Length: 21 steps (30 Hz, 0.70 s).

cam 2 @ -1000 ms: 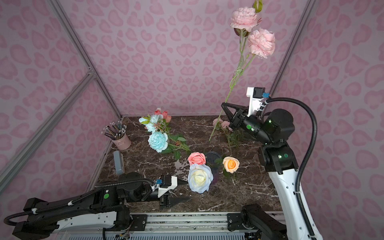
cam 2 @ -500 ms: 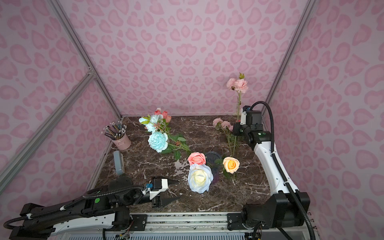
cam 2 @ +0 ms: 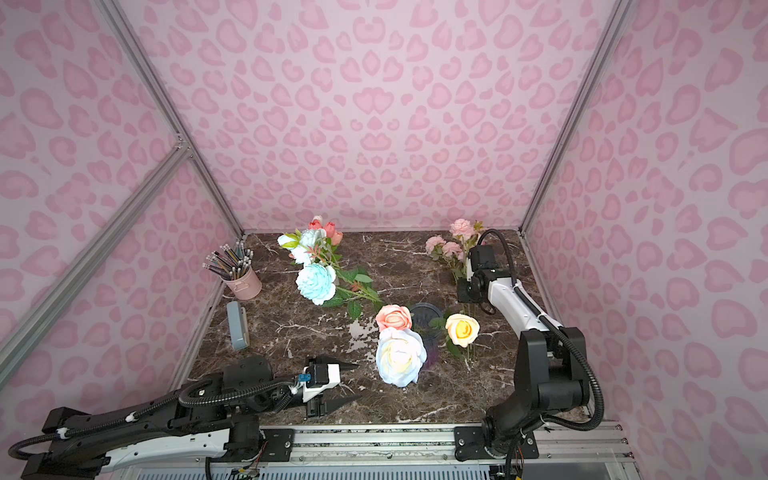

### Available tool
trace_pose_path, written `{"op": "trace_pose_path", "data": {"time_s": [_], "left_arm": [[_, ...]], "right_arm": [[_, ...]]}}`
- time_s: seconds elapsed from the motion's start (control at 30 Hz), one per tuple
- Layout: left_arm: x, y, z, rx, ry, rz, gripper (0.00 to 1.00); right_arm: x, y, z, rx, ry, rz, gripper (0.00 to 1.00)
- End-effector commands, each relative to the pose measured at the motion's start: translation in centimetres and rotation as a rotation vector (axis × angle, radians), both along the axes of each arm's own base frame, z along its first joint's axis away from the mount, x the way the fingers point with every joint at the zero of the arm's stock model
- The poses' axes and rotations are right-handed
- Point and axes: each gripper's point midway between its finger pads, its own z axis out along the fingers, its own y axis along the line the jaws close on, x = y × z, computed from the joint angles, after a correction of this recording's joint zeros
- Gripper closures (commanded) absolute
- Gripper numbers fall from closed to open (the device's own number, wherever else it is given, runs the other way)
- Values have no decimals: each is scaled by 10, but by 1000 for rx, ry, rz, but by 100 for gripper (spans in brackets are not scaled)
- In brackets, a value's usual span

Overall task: Pick out pink flowers from the vase
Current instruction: Place the flower at the center of the board.

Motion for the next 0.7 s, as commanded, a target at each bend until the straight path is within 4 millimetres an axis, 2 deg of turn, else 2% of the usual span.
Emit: {"op": "trace_pose_path", "data": {"time_s": [0.0, 0.2, 0.43, 0.53, 0.67], "left_arm": [[-1, -2, 4, -26, 6, -9, 42], [0, -2, 4, -28, 9, -3, 42], [1, -4, 6, -29, 22, 0, 42], [1, -3, 7, -31, 25, 3, 42], [3, 2, 10, -33, 22, 21, 42]], "right_arm": [[12, -9, -2, -44, -29, -35, 98], [11, -3, -29, -46, 25, -25, 93], [11, -1, -55, -67, 83, -47, 79], [13, -4, -49, -82, 60, -65, 77], [18, -3, -18, -54, -29, -79, 76]]}}
